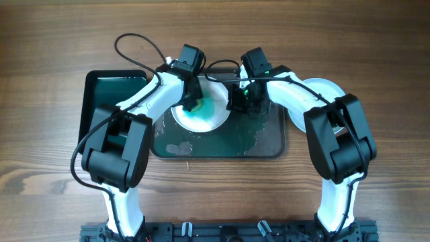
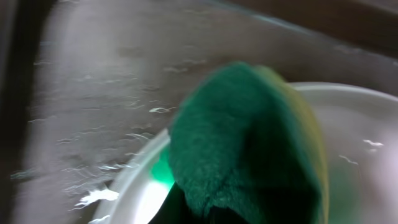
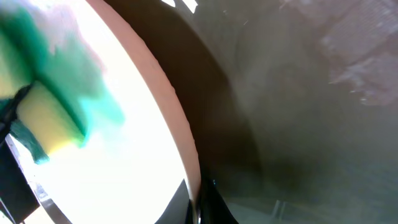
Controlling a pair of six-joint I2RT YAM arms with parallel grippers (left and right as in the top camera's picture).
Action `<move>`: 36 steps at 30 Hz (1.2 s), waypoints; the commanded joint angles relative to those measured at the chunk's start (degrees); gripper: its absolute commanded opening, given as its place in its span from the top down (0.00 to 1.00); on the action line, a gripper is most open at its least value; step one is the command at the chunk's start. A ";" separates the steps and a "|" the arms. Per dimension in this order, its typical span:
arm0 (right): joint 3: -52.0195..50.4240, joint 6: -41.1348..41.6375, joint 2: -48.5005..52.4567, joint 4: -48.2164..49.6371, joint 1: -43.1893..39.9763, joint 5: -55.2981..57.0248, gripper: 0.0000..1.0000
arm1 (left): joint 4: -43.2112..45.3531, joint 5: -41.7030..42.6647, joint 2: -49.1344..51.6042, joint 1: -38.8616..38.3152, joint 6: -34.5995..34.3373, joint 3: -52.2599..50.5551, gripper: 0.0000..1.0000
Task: Clean dirty plates on tray and stack at the side
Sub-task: 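Scrub the held plate with the sponge in the left gripper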
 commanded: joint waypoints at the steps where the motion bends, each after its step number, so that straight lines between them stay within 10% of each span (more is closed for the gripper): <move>1: -0.17 -0.48 1.77 -0.85 0.07 -0.28 0.96 | -4.48 -17.31 1.90 2.05 -6.93 -1.57 0.96; 12: -0.17 -0.48 1.77 -1.07 0.04 -0.31 0.96 | -9.57 50.90 1.90 2.01 28.89 -1.57 0.96; 16: -0.17 -0.52 1.77 -1.16 0.04 -0.33 0.96 | -5.77 47.98 1.90 2.14 27.96 -1.57 0.96; 22: -0.17 -0.76 1.77 -1.53 0.04 -0.33 0.96 | -0.33 7.96 1.90 2.19 12.79 -1.57 0.96; 28: -0.17 -1.09 1.77 -1.51 0.04 -0.35 0.96 | -5.44 -13.77 1.90 2.19 -2.69 -1.57 0.96; 31: -0.17 -1.07 1.77 -1.49 0.04 -0.35 0.96 | -8.57 -10.51 1.90 2.05 -5.27 -1.57 0.96; 36: -0.17 -1.11 1.77 -1.49 0.04 -0.35 0.96 | -10.03 23.78 1.90 1.68 9.53 -1.57 0.96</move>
